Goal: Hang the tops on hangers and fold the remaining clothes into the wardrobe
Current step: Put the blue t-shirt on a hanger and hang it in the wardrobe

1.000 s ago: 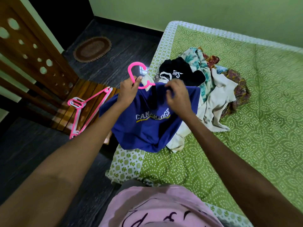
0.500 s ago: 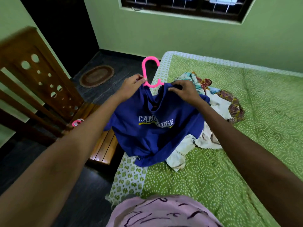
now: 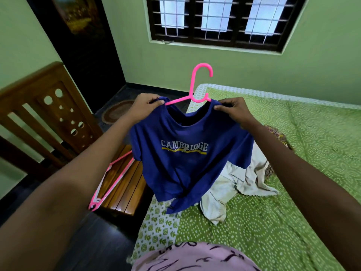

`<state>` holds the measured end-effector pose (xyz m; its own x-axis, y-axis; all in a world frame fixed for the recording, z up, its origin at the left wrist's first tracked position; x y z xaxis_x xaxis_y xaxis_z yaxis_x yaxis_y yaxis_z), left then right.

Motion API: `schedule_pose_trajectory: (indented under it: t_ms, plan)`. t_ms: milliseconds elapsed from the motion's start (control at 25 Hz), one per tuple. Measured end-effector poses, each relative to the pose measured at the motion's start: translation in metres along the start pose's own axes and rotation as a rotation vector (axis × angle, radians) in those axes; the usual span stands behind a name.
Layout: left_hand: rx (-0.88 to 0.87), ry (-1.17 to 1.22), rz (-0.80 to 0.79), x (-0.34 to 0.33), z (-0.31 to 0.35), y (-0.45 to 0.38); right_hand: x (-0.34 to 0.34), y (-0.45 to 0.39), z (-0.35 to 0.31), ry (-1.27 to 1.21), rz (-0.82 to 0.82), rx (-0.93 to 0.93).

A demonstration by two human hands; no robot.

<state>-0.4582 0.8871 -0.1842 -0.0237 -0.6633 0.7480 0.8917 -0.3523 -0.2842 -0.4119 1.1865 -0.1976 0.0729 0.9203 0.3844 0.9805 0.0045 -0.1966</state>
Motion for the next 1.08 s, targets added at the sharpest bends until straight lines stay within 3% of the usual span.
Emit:
schedule_pose_trajectory:
  t_ms: [240, 520, 880, 1080]
  plan:
    - [0.038, 0.06, 0.047, -0.01, 0.04, -0.019, -0.01, -0.008, -0.018, 0.018, -0.034, 0.049]
    - [0.163, 0.257, 0.169, 0.006, 0.021, -0.036, 0.044, -0.016, -0.011, 0.246, -0.043, 0.02]
    - [0.112, 0.304, 0.121, 0.011, 0.037, -0.049, 0.028, -0.033, -0.044, 0.327, 0.07, 0.149]
    - [0.079, 0.314, 0.134, 0.005, 0.045, -0.052, 0.017, -0.046, -0.074, 0.451, -0.019, 0.254]
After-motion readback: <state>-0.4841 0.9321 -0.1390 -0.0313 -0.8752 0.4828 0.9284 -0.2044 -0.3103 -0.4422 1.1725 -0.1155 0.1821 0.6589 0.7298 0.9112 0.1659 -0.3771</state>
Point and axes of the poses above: each hand's wrist, its own y-axis away from the middle knuckle, its own x-axis out of the back of the hand, z = x × y, the point moved 3 cm from there along -y, towards the middle knuckle
